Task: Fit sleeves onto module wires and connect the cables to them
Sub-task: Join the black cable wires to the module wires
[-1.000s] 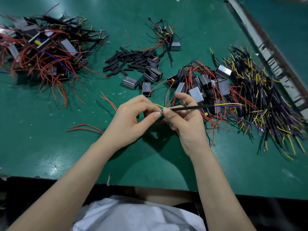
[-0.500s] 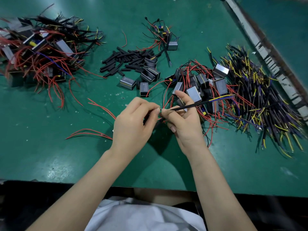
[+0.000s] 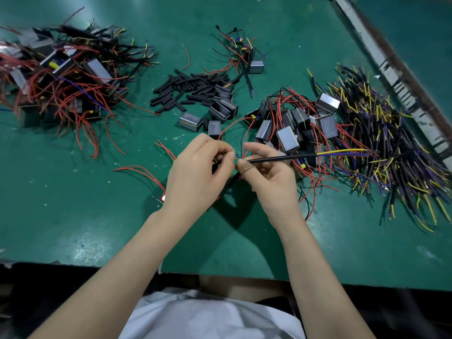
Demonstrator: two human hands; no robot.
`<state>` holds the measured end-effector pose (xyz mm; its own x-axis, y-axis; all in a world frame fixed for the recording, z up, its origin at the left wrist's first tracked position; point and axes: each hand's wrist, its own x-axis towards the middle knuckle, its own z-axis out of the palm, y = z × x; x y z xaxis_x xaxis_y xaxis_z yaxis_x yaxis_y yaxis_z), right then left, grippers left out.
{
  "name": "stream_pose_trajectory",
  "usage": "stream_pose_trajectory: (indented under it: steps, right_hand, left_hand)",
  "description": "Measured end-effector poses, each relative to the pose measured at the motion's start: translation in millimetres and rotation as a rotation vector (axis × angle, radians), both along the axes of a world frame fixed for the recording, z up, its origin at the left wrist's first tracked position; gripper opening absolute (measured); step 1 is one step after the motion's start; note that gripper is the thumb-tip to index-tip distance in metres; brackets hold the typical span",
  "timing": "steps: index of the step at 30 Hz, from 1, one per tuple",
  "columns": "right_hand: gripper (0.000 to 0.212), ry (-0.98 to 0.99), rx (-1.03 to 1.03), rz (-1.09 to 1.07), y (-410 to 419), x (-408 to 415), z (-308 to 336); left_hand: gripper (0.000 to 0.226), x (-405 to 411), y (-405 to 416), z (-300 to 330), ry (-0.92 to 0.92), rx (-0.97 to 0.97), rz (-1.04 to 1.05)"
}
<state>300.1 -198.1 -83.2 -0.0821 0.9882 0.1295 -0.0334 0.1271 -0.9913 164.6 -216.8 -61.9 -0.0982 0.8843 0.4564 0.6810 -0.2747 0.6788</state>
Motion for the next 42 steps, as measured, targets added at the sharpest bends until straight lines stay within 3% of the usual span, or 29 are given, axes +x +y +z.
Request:
stream_pose_trajectory:
  steps: [2, 9, 14, 18, 24, 26, 30, 34, 37, 42]
  right_hand:
    - [0.014, -0.037, -0.020, -0.003, 0.1, -1.0, -2.1]
    - [0.006, -0.148, 0.044, 0.001, -0.1, -1.4, -6.3]
    - [0.007, -0.486, 0.392, -0.027, 0.4, 0.0, -10.2]
    - [0.008, -0.603, 0.520, 0.003, 0.5, 0.5, -13.9]
    - [0.012, -0.638, 0.452, 0.008, -2.3, -2.5, -17.4]
    - [0.010, -0.613, 0.465, -0.008, -2.0, -3.0, -15.1]
    - [0.010, -0.533, 0.501, -0.069, -1.0, -2.7, -11.8]
    - [0.012, -0.428, 0.365, -0.085, -3.4, -2.2, -12.5]
    - [0.009, -0.374, 0.335, -0.098, -4.1, -2.9, -12.0]
    - [0.012, -0.465, 0.413, -0.083, -4.6, 0.0, -9.6]
  left_hand:
    - [0.007, -1.3, -0.5, -2.2, -0.012, 0.013, 0.007]
    - [0.006, -0.2, -1.4, -3.3, -0.040, 0.003, 0.014]
    - [0.007, -2.5, 0.5, -1.4, -0.046, -0.162, 0.065]
    - [0.009, -13.5, 8.2, 8.0, 0.152, -0.266, -0.021]
    - [0.020, -30.7, 14.6, 21.1, 0.485, -0.300, -0.307]
    - [0.016, -38.8, 17.6, 23.4, 0.449, -0.274, -0.383]
    - [0.012, -47.7, 13.9, 22.4, 0.190, -0.257, -0.371]
    - [0.036, -51.4, -8.0, 12.4, -0.023, -0.360, -0.312]
    - [0.032, -54.5, -20.2, 3.1, 0.016, -0.331, -0.293]
    - [0.011, -45.7, -17.8, 1.2, 0.038, -0.209, -0.192]
